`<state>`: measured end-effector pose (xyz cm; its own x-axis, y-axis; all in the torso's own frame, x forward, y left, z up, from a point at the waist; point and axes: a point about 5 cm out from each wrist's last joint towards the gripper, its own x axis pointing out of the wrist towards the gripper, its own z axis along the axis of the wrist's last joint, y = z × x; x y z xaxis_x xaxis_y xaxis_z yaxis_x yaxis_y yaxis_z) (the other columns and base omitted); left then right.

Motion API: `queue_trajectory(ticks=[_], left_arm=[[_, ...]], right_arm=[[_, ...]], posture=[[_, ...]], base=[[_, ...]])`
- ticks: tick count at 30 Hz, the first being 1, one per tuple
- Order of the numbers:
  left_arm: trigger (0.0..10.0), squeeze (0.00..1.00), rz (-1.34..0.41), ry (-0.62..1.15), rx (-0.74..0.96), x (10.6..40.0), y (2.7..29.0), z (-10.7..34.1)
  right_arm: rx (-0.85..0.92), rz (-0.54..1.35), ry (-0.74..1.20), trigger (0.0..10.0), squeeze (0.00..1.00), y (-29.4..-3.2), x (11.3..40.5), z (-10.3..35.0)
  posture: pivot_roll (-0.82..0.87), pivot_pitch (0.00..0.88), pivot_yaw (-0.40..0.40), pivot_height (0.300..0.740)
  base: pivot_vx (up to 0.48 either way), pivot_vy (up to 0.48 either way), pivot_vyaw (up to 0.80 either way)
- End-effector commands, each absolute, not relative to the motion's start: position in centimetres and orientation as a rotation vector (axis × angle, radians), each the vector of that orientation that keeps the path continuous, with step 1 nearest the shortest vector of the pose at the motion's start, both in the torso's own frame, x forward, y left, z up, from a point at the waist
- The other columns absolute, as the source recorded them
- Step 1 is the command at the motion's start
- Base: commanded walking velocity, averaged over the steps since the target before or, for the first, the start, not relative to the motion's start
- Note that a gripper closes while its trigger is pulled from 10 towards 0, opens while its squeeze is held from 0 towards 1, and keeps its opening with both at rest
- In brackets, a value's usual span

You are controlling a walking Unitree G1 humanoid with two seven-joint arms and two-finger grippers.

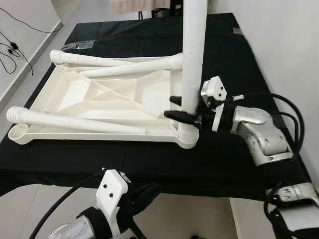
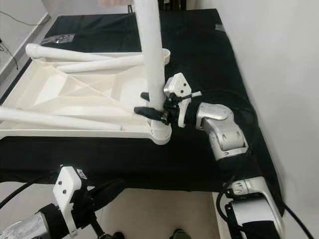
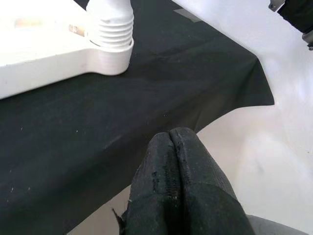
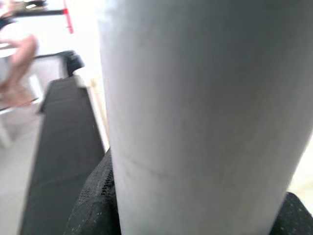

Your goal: Building children table

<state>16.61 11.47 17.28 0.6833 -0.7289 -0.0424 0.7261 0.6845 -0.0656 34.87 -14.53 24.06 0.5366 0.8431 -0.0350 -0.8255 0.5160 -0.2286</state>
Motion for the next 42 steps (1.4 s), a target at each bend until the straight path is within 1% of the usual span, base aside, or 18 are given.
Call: queue_trajectory(ticks=[1,3,8,11,13,16,18,21,23,26,31,34,36,37,38,40,41,42], left_arm=[[10.0,0.00,-0.820,0.093,-0.034,16.4,11.6,16.8],[10.0,0.00,-0.820,0.093,-0.034,16.4,11.6,16.8],[10.0,0.00,-0.818,0.090,-0.034,16.5,11.5,16.8],[10.0,0.00,-0.816,0.084,-0.036,16.6,11.4,16.8],[10.0,0.00,-0.811,0.079,-0.037,16.7,11.4,16.9],[10.0,0.00,-0.810,0.076,-0.036,16.8,11.4,16.9],[10.0,0.00,-0.811,0.075,-0.035,16.9,11.4,16.9],[10.0,0.00,-0.815,0.075,-0.033,17.1,11.5,16.8],[10.0,0.00,-0.817,0.075,-0.032,17.1,11.4,16.8],[10.0,0.00,-0.817,0.070,-0.029,17.3,11.4,16.7],[10.0,0.00,-0.812,0.062,-0.029,17.5,11.3,16.8],[10.0,0.00,-0.811,0.061,-0.029,17.5,11.2,16.8],[10.0,0.00,-0.810,0.059,-0.028,17.6,11.2,16.8],[10.0,0.00,-0.811,0.058,-0.027,17.7,11.2,16.7],[10.0,0.00,-0.811,0.058,-0.027,17.7,11.2,16.7],[10.0,0.00,-0.814,0.056,-0.027,17.8,11.2,16.7],[10.0,0.00,-0.814,0.056,-0.027,17.8,11.2,16.7],[10.0,0.00,-0.815,0.055,-0.027,17.9,11.1,16.7]], right_arm=[[-0.228,0.877,0.142,10.0,0.00,-16.0,35.0,18.8],[-0.228,0.877,0.142,10.0,0.00,-16.0,35.0,18.8],[-0.283,0.788,0.101,10.0,0.00,-15.9,34.2,18.2],[-0.259,0.614,0.086,10.0,0.00,-15.8,32.8,16.6],[-0.301,0.527,0.102,10.0,0.00,-15.7,31.7,15.3],[-0.298,0.360,0.231,10.0,0.00,-15.7,30.6,13.6],[-0.290,0.318,0.257,10.0,0.00,-15.7,30.5,13.5],[-0.167,0.185,0.294,10.0,0.00,-15.8,30.9,14.1],[-0.122,0.147,0.302,10.0,0.00,-15.8,31.0,14.4],[-0.015,0.073,0.302,10.0,0.00,-14.9,30.7,15.0],[0.037,0.009,0.288,10.0,0.00,-14.3,29.9,15.0],[0.052,0.010,0.271,10.0,0.00,-14.1,29.8,15.2],[0.085,0.072,0.209,10.0,0.00,-13.6,29.9,16.0],[0.107,0.144,0.130,10.0,0.00,-13.2,30.2,17.0],[0.107,0.144,0.130,10.0,0.00,-13.2,30.2,17.0],[0.109,0.350,-0.016,10.0,0.00,-12.4,30.3,19.4],[0.109,0.350,-0.016,10.0,0.00,-12.4,30.3,19.4],[0.091,0.539,-0.060,10.0,0.00,-12.0,30.0,20.5]], posture=[[0.05,0.271,0.065,0.740],[0.05,0.271,0.065,0.740],[0.05,0.274,0.057,0.740],[0.04,0.278,0.035,0.740],[0.04,0.280,0.035,0.740],[0.04,0.281,0.040,0.740],[0.04,0.279,0.042,0.740],[0.03,0.271,0.043,0.740],[0.03,0.271,0.043,0.740],[0.03,0.267,0.038,0.740],[0.03,0.268,0.037,0.740],[0.03,0.268,0.039,0.740],[0.03,0.266,0.041,0.740],[0.03,0.262,0.043,0.740],[0.03,0.262,0.043,0.740],[0.03,0.263,0.046,0.740],[0.03,0.263,0.046,0.740],[0.03,0.261,0.044,0.740]], base=[[0.000,0.000,0.00],[0.000,0.000,0.00],[0.000,0.000,0.00],[0.000,0.000,0.00],[0.000,0.000,0.00],[0.000,0.000,0.00],[0.000,0.000,0.00],[0.000,0.000,0.00],[0.000,0.000,0.00],[0.000,0.000,0.00],[0.000,0.000,0.00],[0.000,0.000,0.00],[0.000,0.000,0.00],[0.000,0.000,0.00],[0.000,0.000,0.00],[0.000,0.000,0.00],[0.000,0.000,0.00],[0.000,0.000,0.00]])
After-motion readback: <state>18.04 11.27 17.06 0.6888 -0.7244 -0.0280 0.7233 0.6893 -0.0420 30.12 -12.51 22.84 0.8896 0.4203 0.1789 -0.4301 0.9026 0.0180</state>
